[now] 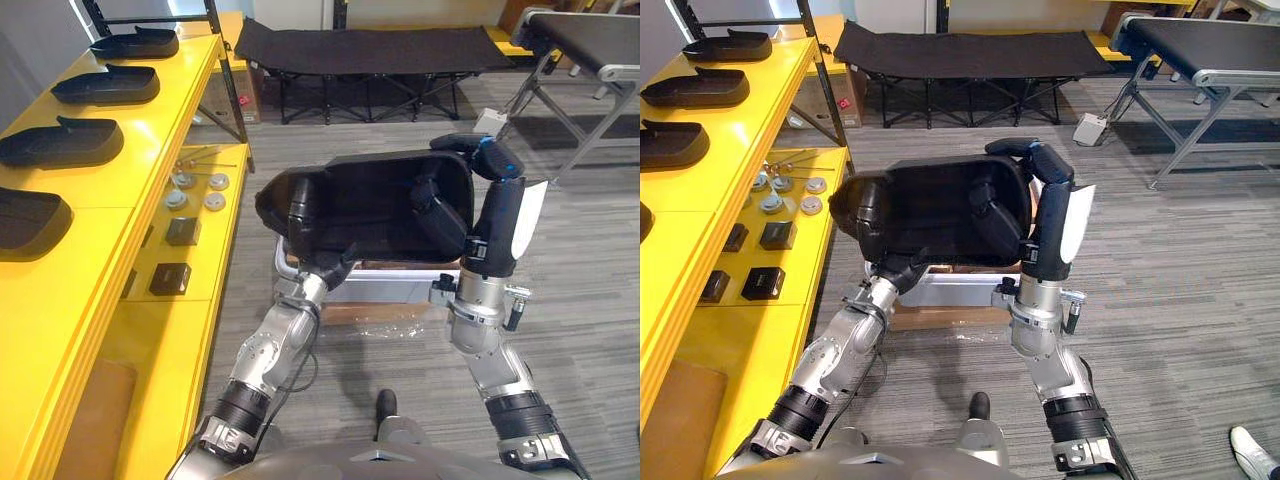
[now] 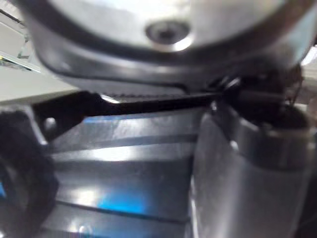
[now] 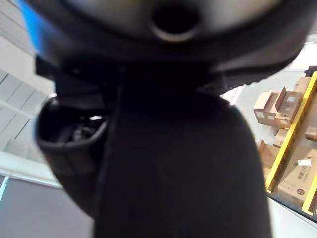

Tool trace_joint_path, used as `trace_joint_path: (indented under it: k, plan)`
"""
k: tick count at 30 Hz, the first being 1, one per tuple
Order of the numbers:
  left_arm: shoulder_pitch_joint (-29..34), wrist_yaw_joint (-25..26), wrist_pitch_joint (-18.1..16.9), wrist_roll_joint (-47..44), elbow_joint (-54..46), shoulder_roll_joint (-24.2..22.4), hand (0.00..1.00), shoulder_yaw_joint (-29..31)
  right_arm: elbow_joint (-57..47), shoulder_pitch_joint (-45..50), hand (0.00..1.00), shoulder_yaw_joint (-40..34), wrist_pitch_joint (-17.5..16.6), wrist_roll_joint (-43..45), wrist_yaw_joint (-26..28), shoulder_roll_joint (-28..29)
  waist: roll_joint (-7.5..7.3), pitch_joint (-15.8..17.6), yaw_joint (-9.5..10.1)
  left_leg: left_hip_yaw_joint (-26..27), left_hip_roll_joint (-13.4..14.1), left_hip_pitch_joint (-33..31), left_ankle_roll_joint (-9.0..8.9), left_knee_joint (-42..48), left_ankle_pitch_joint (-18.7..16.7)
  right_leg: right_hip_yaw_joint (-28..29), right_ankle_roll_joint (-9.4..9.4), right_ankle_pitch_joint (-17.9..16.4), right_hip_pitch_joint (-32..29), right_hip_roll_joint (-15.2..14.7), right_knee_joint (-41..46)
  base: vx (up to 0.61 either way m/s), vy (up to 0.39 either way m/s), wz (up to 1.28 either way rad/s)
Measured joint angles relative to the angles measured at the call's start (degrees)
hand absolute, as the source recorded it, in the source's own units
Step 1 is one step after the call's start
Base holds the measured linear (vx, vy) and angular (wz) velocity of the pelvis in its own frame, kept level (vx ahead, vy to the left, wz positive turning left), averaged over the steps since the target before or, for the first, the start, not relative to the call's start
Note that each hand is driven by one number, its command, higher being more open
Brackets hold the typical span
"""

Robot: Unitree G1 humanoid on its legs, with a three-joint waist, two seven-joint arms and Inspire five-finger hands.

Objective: Walk over and take three plastic housings, then place them on the shelf

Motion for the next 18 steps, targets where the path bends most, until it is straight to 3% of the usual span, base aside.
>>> trace_joint_path:
  k: [5, 18]
  plan:
    - [0.00, -0.46, -3.46, 0.25, -0.59, 0.05, 0.00, -1.56, 0.89, 1.87, 0.00, 0.00, -0.14, 1.87, -0.40, 0.22, 1.04, -0.61, -0.64, 0.22, 0.06, 0.00, 0.00, -0.12, 0.00, 0.06, -0.06, -0.05, -0.21, 0.06, 0.00, 0.00, 0.001, -0.01]
    - [2.34, -3.96, -12.83, 4.43, -2.25, 0.89, 0.00, -5.05, 2.47, 5.02, 0.00, 2.66, -3.10, 2.07, -1.66, 2.46, 1.24, -0.82, -0.69, 1.16, 0.19, 0.04, -0.17, -0.14, -0.14, 0.70, -0.63, -0.48, -1.17, 0.17, 0.02, -0.01, 0.001, -0.03]
